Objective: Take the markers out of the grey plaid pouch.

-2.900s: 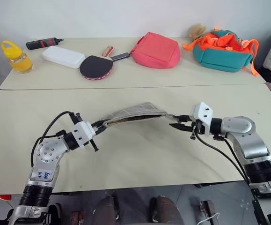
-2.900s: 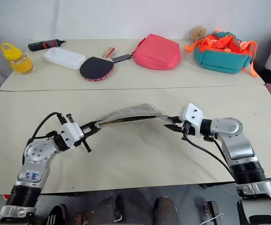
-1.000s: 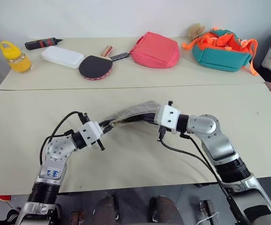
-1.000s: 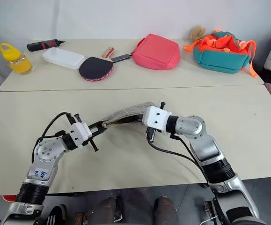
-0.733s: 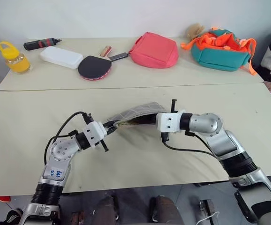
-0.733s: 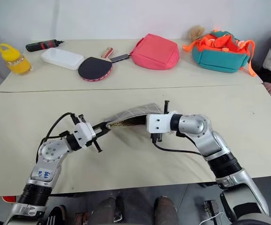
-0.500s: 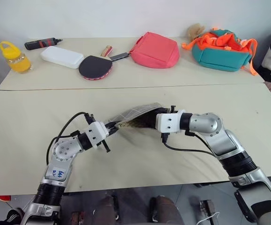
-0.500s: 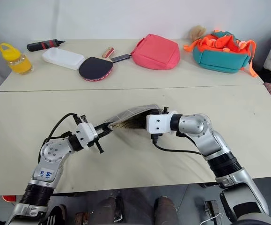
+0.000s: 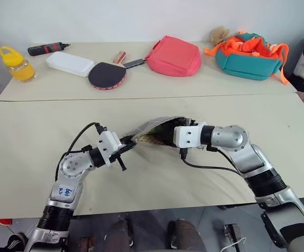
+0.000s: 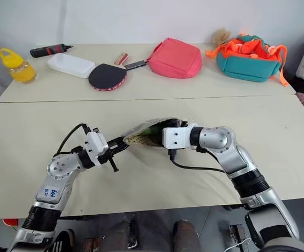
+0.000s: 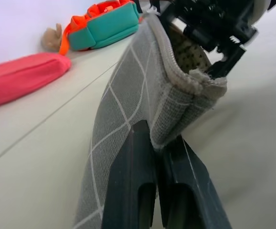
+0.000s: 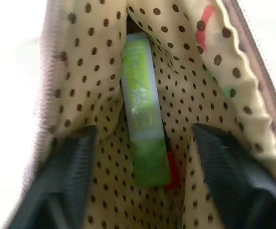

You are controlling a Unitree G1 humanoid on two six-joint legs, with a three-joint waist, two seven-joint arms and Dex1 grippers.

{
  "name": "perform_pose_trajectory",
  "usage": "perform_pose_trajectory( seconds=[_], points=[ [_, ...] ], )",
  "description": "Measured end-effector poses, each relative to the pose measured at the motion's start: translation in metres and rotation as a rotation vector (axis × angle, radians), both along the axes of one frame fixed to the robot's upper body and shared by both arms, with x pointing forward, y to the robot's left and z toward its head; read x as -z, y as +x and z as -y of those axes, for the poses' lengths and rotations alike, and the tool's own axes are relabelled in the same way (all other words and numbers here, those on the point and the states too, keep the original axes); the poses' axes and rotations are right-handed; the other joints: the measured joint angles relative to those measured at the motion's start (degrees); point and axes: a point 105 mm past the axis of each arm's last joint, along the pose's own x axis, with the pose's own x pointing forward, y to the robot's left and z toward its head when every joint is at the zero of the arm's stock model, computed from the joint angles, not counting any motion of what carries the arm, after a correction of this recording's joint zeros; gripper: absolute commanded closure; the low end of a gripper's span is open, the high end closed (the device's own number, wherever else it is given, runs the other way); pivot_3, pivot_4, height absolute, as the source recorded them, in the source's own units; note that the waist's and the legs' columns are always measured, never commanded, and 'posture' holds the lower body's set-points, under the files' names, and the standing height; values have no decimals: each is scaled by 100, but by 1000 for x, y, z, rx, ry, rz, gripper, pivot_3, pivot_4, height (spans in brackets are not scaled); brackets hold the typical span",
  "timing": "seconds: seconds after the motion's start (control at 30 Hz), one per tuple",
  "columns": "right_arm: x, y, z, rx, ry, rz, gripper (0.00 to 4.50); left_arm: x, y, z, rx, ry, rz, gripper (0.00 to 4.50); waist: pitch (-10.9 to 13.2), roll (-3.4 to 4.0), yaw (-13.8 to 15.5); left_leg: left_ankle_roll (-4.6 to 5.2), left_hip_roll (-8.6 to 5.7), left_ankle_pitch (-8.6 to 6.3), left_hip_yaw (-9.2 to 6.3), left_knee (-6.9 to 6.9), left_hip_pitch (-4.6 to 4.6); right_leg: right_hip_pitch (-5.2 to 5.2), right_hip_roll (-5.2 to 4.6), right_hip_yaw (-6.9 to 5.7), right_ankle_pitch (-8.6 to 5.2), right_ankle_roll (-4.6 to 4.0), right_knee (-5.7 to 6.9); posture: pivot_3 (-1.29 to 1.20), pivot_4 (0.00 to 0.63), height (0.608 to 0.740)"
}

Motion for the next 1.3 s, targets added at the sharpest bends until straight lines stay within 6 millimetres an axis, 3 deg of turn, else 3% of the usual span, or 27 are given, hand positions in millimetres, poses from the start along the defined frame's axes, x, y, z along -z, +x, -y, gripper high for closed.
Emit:
perform_pose_trajectory(
  seconds=[0.13, 0.33, 0.63, 1.0, 1.1, 1.23, 1.3],
  points=[
    [-24, -9, 1, -65, 29, -78, 2073, -3, -6, 2, 68, -108, -182, 4500, 0, 0, 1, 0, 1, 0, -5, 1, 1, 1, 0, 1, 0, 0, 2, 0, 150, 740],
    [-46, -11, 14, -67, -136, -155, 2073, -6, -8, 8, 102, -255, -355, 4500, 1, 1, 2, 1, 1, 0, -7, 5, 2, 4, 1, 0, 0, 0, 2, 0, 150, 740],
    [-10, -2, -4, -71, -329, -241, 2073, 6, -7, 18, 86, -321, -479, 4500, 1, 1, -1, 0, 0, 0, -4, 6, 0, 3, 1, 1, 0, 0, 1, 0, 150, 740],
    [0, 19, -10, -44, -363, -141, 2073, 10, -9, 20, 83, -343, -498, 4500, 1, 1, -17, -1, 2, 0, -4, 11, 3, 5, 1, 3, 0, 0, 3, 0, 150, 740],
    [1, 19, -9, -38, -372, -137, 2703, 10, -10, 21, 84, -345, -501, 4500, 1, 2, -15, -1, 2, 0, -4, 11, 3, 5, 1, 3, 0, 0, 4, 0, 150, 740],
    [4, 18, -8, -38, -375, -145, 4050, 10, -9, 20, 78, -347, -500, 4500, 1, 2, -15, -1, 2, 0, -4, 10, 2, 5, 1, 3, 0, 0, 3, 0, 150, 740],
    [2, 17, -7, -38, -375, -145, 4124, 10, -9, 20, 79, -347, -500, 4500, 1, 2, -10, -1, 2, 0, -4, 10, 2, 5, 1, 3, 0, 0, 3, 0, 150, 740]
  ],
)
